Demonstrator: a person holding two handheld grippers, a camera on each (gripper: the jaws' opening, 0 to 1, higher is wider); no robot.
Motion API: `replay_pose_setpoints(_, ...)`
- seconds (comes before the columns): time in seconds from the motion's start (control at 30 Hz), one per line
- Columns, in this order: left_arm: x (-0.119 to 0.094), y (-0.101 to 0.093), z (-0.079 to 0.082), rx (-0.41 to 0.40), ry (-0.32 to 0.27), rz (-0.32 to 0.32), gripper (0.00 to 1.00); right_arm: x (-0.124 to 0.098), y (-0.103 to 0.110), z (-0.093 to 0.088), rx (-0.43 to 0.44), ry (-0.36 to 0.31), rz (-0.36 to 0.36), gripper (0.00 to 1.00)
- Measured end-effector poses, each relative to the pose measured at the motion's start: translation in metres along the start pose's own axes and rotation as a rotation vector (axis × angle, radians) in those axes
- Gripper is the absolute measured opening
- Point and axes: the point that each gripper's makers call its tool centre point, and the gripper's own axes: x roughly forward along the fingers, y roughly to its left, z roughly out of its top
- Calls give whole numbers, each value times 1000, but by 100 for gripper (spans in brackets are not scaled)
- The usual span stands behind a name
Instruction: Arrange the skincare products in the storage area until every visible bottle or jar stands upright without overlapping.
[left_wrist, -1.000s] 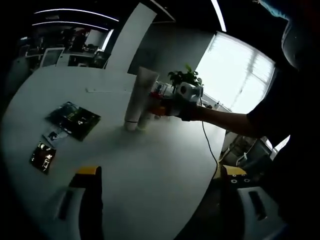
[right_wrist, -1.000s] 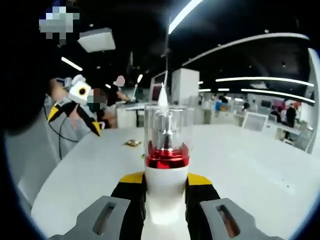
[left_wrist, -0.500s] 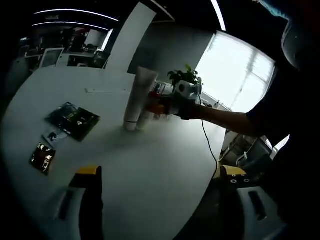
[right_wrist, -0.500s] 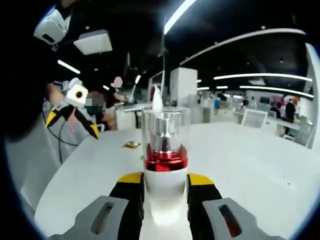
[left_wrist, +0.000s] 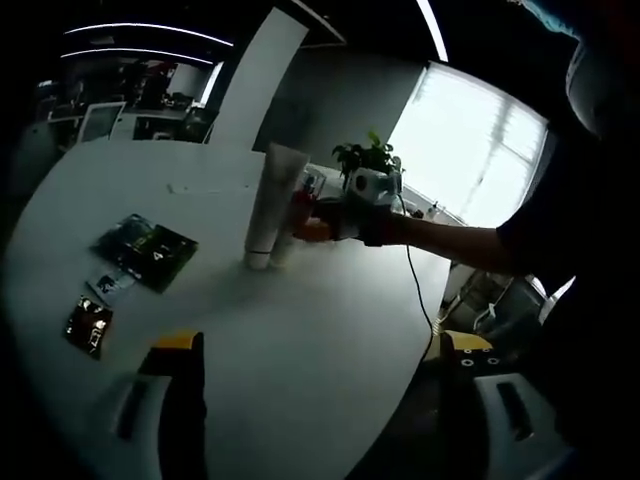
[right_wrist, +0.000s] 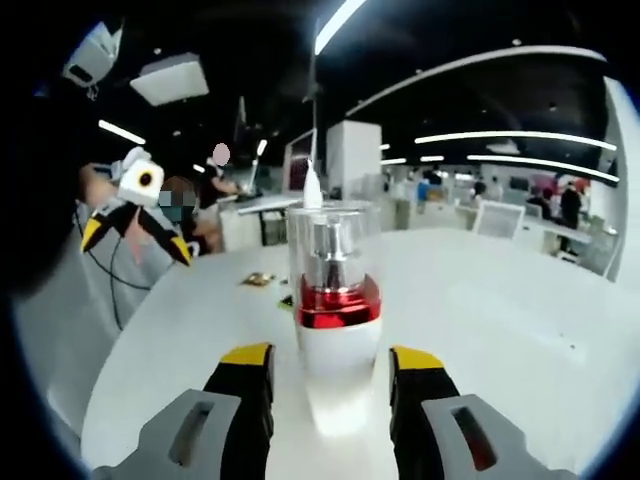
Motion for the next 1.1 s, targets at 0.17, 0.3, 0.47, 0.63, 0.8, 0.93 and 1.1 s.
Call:
replay_pose_setpoints(0.17,-7,-1,6,6,-15,13,91,-6,0,5,48,1,-50,47)
replay_pose_setpoints(0.3,-13,-2,9,4,-31,26,91,-13,5,10,64,17,-90,50)
replay_pose_setpoints(0.47,-20,-6,8,11,-30,30,91,-27,4,4,125,52,-172,56)
replay_pose_setpoints(0.63,-31,-7,13,18,-47,42,91,-40,17,4,183,65,-238,63)
replay_pose_setpoints(0.8,-40,-2,15,22,-49,70,91,-48,34,12,172,90,-279,82)
replay_pose_setpoints(0.93,-48,3,17,22,-42,100,90,-56,51,36,160,69,-310,99)
replay_pose_setpoints(1.1,-58,9,12,6,-54,122,90,-66,68,57,175,64,-330,99)
